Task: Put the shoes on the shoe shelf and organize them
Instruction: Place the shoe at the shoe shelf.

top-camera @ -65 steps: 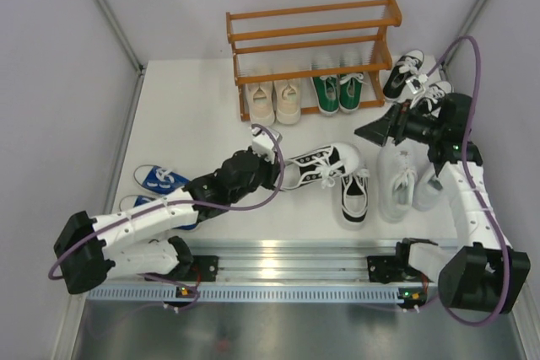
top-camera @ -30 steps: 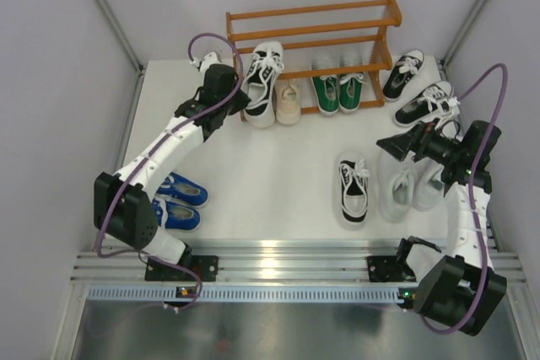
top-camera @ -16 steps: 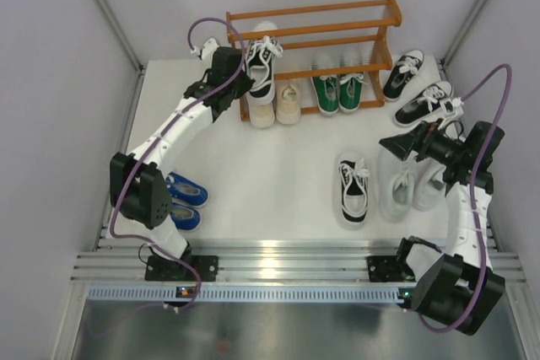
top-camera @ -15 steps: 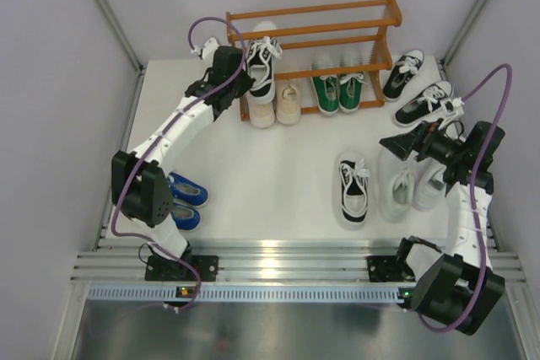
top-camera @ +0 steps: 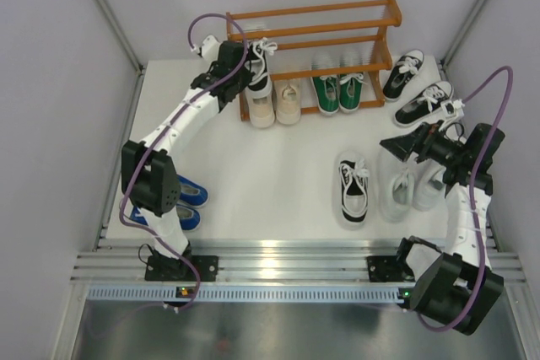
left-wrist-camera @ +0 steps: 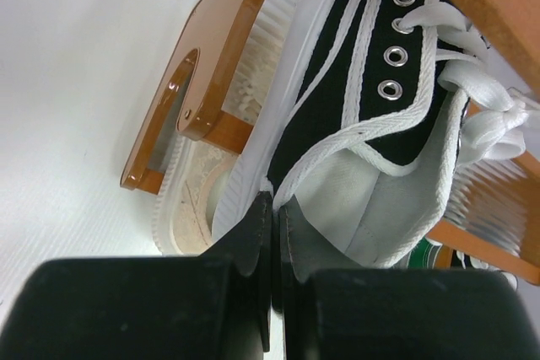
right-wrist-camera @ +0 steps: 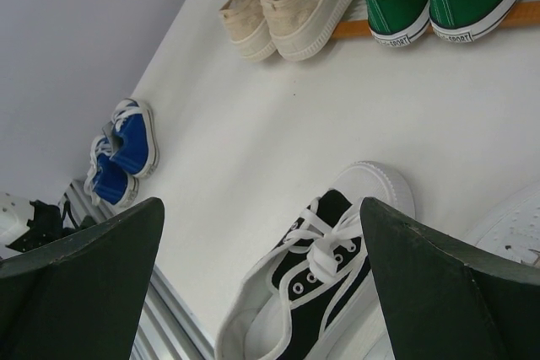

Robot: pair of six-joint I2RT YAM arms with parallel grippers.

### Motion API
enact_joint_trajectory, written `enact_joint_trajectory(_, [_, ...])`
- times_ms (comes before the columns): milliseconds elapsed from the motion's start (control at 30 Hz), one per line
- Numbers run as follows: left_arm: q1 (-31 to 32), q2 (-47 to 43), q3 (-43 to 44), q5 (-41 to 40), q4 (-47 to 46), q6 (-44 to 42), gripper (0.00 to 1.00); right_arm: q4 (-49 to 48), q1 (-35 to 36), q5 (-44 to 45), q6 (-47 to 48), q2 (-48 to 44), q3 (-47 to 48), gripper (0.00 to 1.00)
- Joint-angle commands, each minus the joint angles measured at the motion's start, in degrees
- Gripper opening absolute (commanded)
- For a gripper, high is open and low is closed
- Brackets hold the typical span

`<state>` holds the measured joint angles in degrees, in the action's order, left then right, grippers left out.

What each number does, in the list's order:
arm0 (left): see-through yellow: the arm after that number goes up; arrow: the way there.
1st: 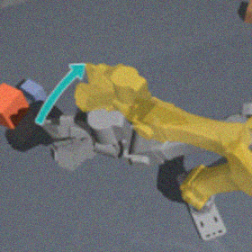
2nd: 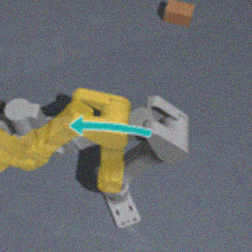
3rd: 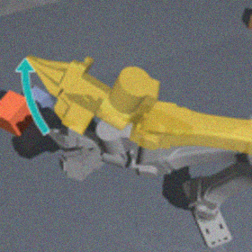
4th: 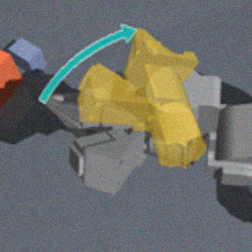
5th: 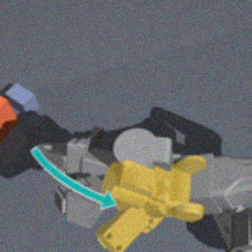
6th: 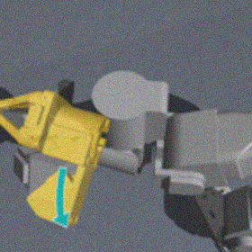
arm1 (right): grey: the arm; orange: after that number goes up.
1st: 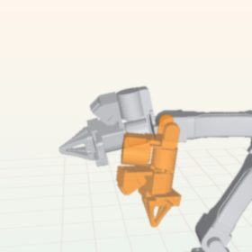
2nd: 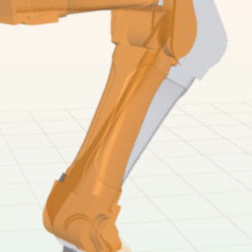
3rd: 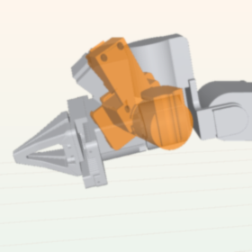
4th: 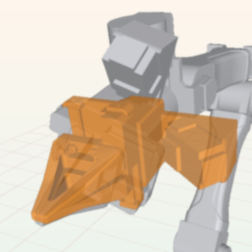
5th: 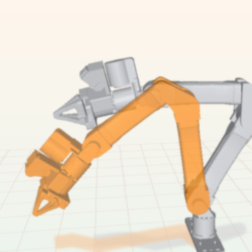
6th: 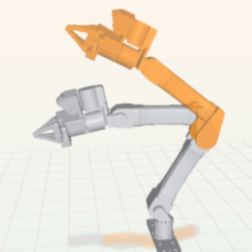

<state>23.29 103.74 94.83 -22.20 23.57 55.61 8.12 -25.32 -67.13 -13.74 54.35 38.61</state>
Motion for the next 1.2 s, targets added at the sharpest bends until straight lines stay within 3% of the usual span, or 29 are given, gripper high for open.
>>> enact_joint_trajectory(0, [-0.3,0.1,4.9,-3.3,-5.0,1.1,0.00,-3.3,-1.0,-1.0,0.2,-0.9,0.2,0.99])
enact_joint_trajectory(467, [-1.1,3.6,7.4,-2.7,-5.0,0.7,0.02,-3.4,-1.5,-0.7,0.2,-0.8,0.0,0.99])
enact_joint_trajectory(500, [-1.1,3.7,7.5,-2.1,-5.0,0.6,0.11,-3.4,-1.6,-0.7,0.2,-0.9,0.1,0.99])
enact_joint_trajectory(633, [-1.3,4.3,8.4,-0.1,-5.0,0.3,0.28,-3.4,-1.7,-0.8,0.2,-0.9,0.1,0.99])
enact_joint_trajectory(1167, [-1.2,-1.2,6.6,6.6,-5.2,-5.0,0.71,-2.3,-1.9,-0.7,2.1,-1.2,0.3,0.99])
